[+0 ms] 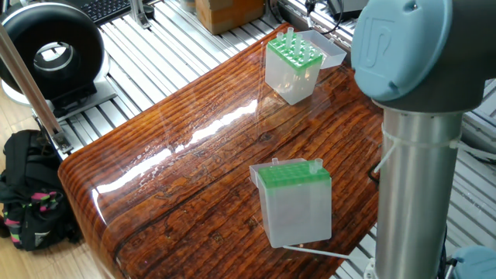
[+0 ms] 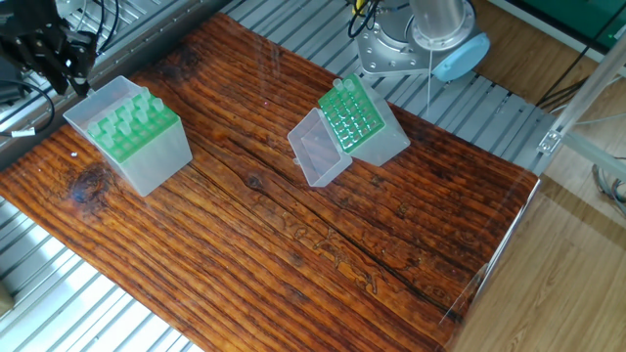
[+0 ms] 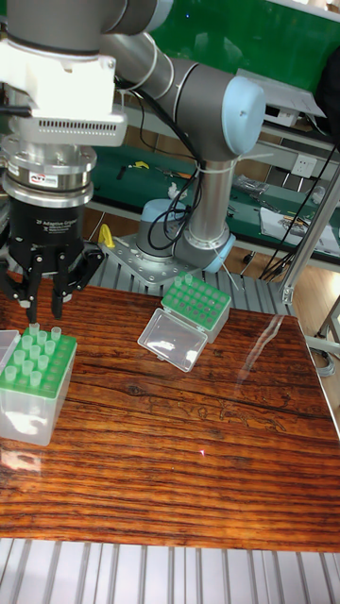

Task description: Transfer all large pipette tips from one holder to another

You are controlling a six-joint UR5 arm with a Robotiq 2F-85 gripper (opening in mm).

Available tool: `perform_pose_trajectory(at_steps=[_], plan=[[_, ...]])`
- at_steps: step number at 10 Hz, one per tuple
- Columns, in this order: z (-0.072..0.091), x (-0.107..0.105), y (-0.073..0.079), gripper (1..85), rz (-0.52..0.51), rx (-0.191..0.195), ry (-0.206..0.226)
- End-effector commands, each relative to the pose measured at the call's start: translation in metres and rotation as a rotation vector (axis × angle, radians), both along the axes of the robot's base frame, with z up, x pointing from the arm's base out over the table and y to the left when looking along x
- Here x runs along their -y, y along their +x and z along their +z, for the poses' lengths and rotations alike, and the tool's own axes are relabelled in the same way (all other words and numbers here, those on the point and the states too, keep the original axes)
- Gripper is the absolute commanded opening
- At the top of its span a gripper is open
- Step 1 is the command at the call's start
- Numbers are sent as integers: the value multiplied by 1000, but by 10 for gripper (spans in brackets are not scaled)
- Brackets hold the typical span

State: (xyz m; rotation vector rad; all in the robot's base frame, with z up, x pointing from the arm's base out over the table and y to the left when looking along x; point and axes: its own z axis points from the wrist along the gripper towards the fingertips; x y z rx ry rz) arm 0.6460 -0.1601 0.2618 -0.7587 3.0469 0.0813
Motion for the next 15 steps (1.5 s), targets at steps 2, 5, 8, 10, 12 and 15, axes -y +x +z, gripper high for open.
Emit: perform_pose_trajectory(at_steps=[2, 5, 8, 10, 12, 15], plan=[[5, -48, -22, 307, -99, -55, 24], [-2, -109, -58, 260, -272, -133, 21], [-7, -88, -79, 210, -288, -166, -122], [4, -102, -85, 220, -230, -150, -80], [13, -104, -88, 220, -163, -153, -104], [18, -75, -84, 220, -36, -140, -203]])
